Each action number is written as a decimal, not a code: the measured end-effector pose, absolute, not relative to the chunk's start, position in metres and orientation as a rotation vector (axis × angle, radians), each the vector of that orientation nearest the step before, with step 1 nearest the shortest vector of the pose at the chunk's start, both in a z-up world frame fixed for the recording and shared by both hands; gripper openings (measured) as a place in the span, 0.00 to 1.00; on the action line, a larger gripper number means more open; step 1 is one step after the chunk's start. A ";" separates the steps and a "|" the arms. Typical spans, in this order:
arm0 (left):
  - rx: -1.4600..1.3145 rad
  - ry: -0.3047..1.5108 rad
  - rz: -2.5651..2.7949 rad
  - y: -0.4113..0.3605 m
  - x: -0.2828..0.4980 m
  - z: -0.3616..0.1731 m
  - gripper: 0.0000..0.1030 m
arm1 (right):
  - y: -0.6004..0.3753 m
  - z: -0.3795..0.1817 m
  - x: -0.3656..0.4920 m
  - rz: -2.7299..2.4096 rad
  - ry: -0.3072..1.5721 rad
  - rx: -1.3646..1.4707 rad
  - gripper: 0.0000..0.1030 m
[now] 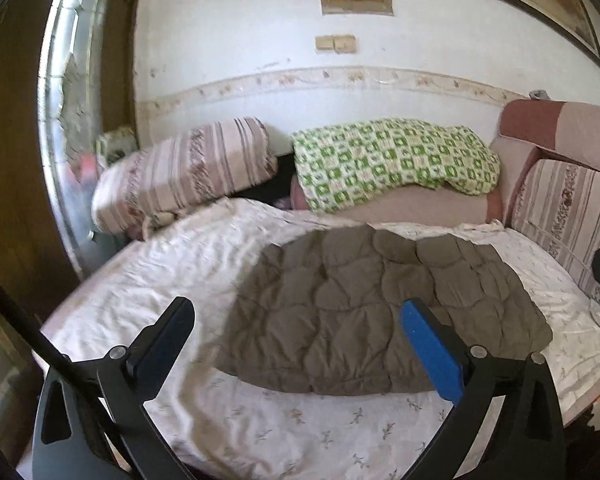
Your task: Fold large clothes
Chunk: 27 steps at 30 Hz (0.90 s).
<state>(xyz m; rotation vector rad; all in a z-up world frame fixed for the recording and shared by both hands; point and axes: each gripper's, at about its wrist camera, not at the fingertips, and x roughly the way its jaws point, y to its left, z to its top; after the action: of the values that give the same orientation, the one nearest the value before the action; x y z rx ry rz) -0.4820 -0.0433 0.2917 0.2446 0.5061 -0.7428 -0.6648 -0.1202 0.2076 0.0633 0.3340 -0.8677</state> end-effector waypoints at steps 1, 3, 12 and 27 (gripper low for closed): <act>0.236 0.500 -0.752 -0.039 -0.481 0.297 1.00 | -0.116 0.210 -0.666 -0.864 0.327 0.058 0.94; 0.214 0.492 -0.753 -0.028 -0.482 0.307 1.00 | -0.105 0.216 -0.668 -0.861 0.315 0.044 0.94; 0.231 0.483 -0.704 0.004 -0.489 0.328 1.00 | -0.076 0.231 -0.678 -0.837 0.287 0.020 0.95; 0.316 0.559 -0.641 0.002 -0.467 0.304 1.00 | -0.085 0.206 -0.644 -0.796 0.361 0.041 0.97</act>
<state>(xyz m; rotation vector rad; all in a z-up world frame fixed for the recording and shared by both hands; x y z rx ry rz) -0.4669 0.0025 0.3039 0.3163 0.5591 -0.6414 -0.6435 -0.0850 0.2057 0.0408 0.3615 -0.7958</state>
